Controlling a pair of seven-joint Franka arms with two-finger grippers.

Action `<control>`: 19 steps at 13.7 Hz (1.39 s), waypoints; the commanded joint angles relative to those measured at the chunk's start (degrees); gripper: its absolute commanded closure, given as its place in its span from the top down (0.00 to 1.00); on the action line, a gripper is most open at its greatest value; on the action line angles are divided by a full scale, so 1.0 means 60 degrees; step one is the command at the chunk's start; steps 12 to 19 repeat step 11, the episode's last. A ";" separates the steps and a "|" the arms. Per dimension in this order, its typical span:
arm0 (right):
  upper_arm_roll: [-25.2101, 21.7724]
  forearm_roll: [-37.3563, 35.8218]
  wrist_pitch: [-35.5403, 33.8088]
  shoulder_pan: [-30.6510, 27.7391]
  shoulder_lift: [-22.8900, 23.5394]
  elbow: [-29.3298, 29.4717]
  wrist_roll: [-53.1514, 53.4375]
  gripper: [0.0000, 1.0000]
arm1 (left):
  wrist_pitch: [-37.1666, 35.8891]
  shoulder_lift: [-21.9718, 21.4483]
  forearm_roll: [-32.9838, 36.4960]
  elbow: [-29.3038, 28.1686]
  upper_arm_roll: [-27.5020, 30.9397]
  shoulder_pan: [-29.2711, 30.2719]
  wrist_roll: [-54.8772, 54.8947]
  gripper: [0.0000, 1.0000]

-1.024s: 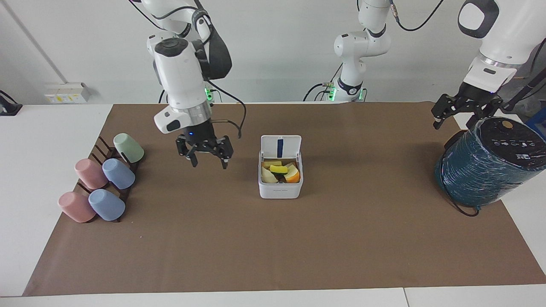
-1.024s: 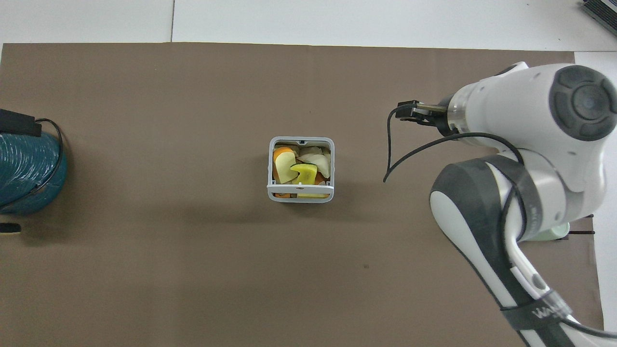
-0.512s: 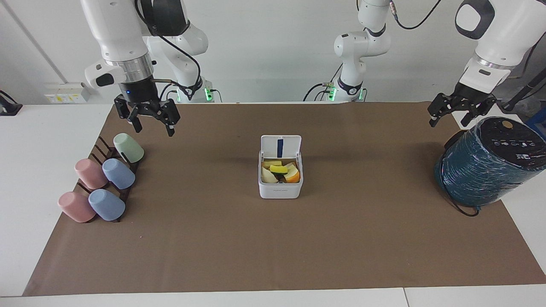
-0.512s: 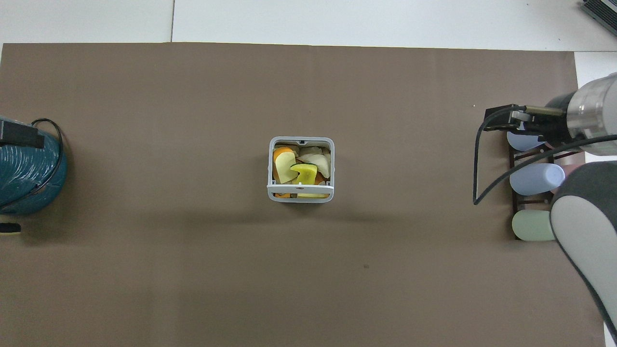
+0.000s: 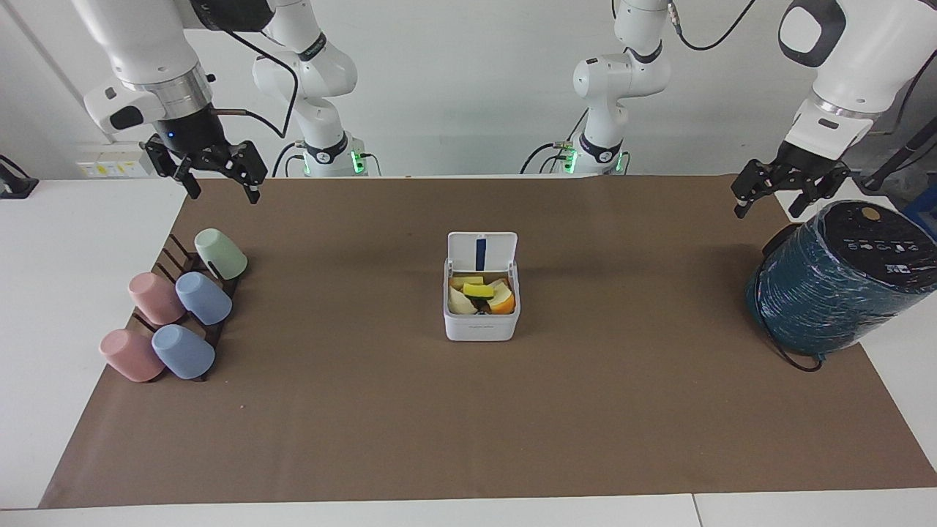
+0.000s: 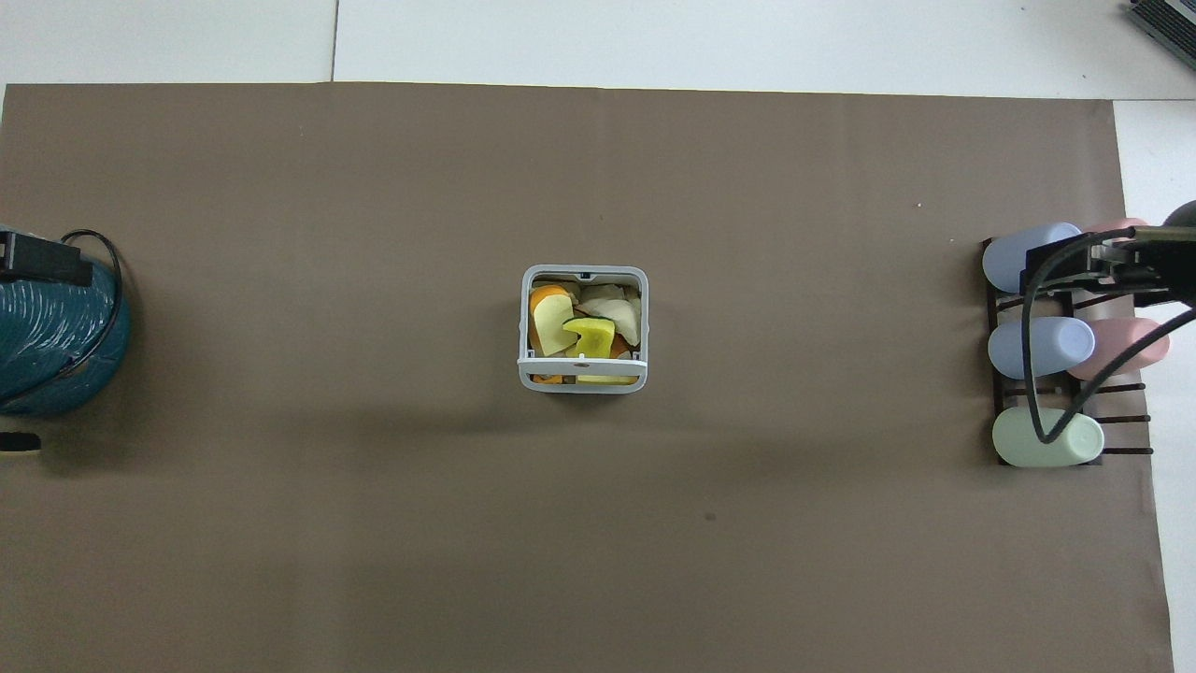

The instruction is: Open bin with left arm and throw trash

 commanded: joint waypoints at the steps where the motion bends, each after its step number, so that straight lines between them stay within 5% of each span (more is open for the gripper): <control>1: 0.0052 0.0163 -0.0190 -0.0118 0.0044 -0.0052 -0.0204 1.00 | 0.0069 -0.0178 -0.0026 -0.0172 0.0017 -0.0026 -0.0043 1.00; 19: 0.0022 0.0046 -0.0806 -0.0236 0.0014 0.0064 -0.0630 1.00 | 0.0099 -0.0208 -0.0026 -0.0261 0.0017 -0.0040 -0.0028 1.00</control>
